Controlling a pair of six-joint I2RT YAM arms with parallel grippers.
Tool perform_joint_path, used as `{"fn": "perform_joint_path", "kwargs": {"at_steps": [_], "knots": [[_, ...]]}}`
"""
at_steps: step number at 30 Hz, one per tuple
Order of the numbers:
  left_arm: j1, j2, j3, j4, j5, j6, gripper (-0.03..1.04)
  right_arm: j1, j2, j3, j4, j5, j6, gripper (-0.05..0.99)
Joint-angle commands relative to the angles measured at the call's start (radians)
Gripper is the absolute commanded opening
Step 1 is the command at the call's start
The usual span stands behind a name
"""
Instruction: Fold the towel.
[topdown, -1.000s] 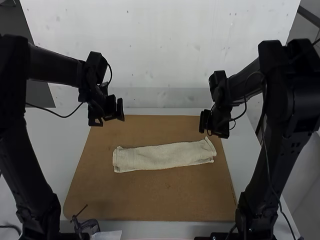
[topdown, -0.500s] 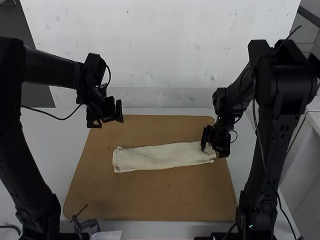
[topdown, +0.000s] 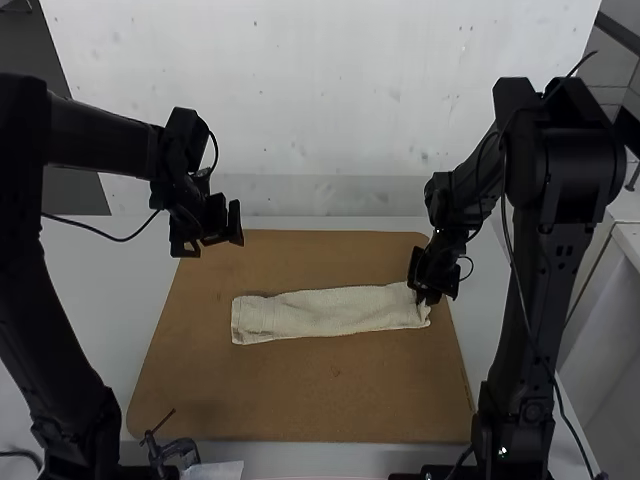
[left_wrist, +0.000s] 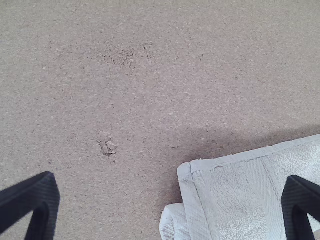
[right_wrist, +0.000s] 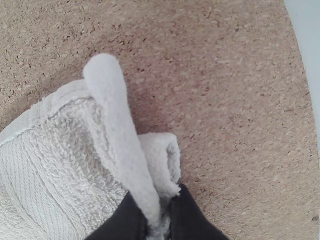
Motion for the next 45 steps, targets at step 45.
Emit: {"fn": "perform_joint_path", "kwargs": {"at_steps": [45], "knots": [[0.025,-0.131,-0.114,0.009,0.008,-0.007,1.00,0.172,-0.110,0.223,-0.225,-0.011,0.048,0.01]]}}
